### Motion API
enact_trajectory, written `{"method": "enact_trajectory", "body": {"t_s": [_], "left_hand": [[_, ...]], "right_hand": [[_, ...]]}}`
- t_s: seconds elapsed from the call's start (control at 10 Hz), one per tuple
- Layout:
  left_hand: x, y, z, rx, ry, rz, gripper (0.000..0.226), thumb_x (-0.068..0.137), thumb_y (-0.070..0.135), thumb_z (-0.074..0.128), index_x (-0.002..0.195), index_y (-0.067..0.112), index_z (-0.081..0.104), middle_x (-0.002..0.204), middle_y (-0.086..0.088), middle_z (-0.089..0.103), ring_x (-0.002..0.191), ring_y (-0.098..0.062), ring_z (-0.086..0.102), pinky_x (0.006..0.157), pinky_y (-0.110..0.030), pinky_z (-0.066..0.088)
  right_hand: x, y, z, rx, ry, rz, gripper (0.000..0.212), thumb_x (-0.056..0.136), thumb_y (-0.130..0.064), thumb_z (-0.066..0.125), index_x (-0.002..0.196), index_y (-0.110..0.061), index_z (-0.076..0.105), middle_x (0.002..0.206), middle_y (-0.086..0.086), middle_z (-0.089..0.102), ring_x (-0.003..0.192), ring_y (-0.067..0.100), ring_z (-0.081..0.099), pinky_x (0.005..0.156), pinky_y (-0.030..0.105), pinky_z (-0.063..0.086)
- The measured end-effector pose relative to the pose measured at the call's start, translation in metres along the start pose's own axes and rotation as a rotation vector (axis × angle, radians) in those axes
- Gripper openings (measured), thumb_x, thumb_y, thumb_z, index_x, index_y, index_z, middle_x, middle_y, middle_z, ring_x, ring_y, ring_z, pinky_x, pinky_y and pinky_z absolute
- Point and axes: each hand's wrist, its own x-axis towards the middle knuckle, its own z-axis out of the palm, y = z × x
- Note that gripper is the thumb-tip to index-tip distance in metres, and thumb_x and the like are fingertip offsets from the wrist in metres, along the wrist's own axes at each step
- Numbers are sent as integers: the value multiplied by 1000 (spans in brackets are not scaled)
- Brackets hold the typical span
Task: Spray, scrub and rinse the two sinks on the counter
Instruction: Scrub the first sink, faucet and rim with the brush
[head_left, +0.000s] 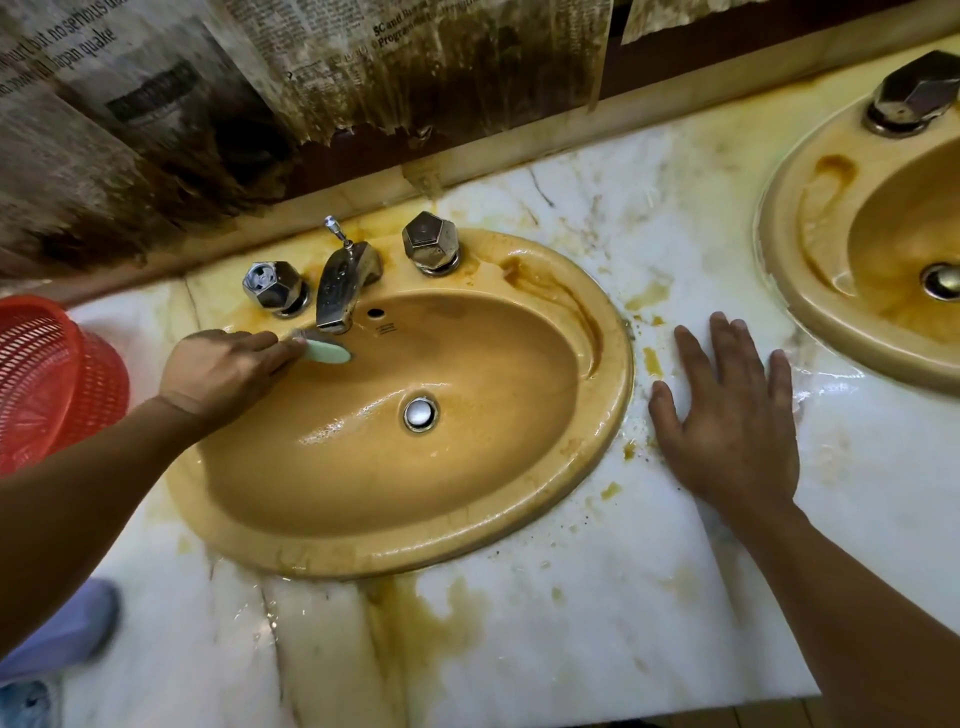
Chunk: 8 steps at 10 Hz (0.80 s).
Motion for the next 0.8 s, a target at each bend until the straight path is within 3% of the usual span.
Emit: {"method": "enact_trajectory", "body": {"t_s": [0.1,0.2,0.3,0.4,0.5,0.6,0.7,0.8], "left_hand": [[-11,11,16,-4,-174,-61,14,97,26,69,104,19,79,73,-10,69,51,-32,61,46,-31,46],[-21,24,28,1,-428,-230,16,97,42,62,103,33,74,91,7,73,74,-23,69,54,-33,55],[-5,28,19,138,-429,-210,20,101,40,56,111,34,73,89,4,73,72,-23,68,51,-28,46],[-2,18,0,93,-202,-190,22,95,27,70,115,21,76,83,-7,71,57,-33,64,47,-29,41],[-18,21,-19,139,-280,-239,21,96,29,68,114,23,75,83,-5,71,56,-31,63,45,-30,44],[-30,49,-27,225,-684,-359,16,100,36,55,104,28,69,88,4,66,75,-20,67,58,-31,54],[-23,55,-34,242,-850,-416,10,96,29,58,102,25,65,94,3,63,83,-19,67,65,-31,55],[-18,34,-39,328,-724,-453,16,96,31,56,103,24,69,95,0,69,83,-23,71,60,-29,53]], "right_hand": [[1,0,0,-5,7,-5,64,101,-48,38,157,-16,40,167,14,29,156,28,22,126,55,14],[1,0,0,-11,3,-7,64,101,-47,38,157,-15,40,166,15,29,157,28,22,126,55,15],[0,0,-1,-8,-2,-4,64,101,-48,38,157,-16,40,166,14,29,156,28,22,126,55,14],[1,1,-1,-1,-2,-4,64,101,-48,38,157,-16,40,166,14,29,156,28,22,126,55,14],[0,1,-1,7,1,-2,65,101,-48,38,156,-15,41,166,15,29,156,29,22,126,55,14],[2,1,-1,21,-6,-1,65,101,-48,38,156,-15,41,166,15,29,157,28,21,126,55,13],[1,1,-1,11,-16,3,65,101,-49,37,157,-16,40,167,14,28,157,28,21,126,55,13],[1,1,-1,11,-34,7,66,100,-50,36,158,-17,38,167,14,27,157,28,20,127,55,13]]}}
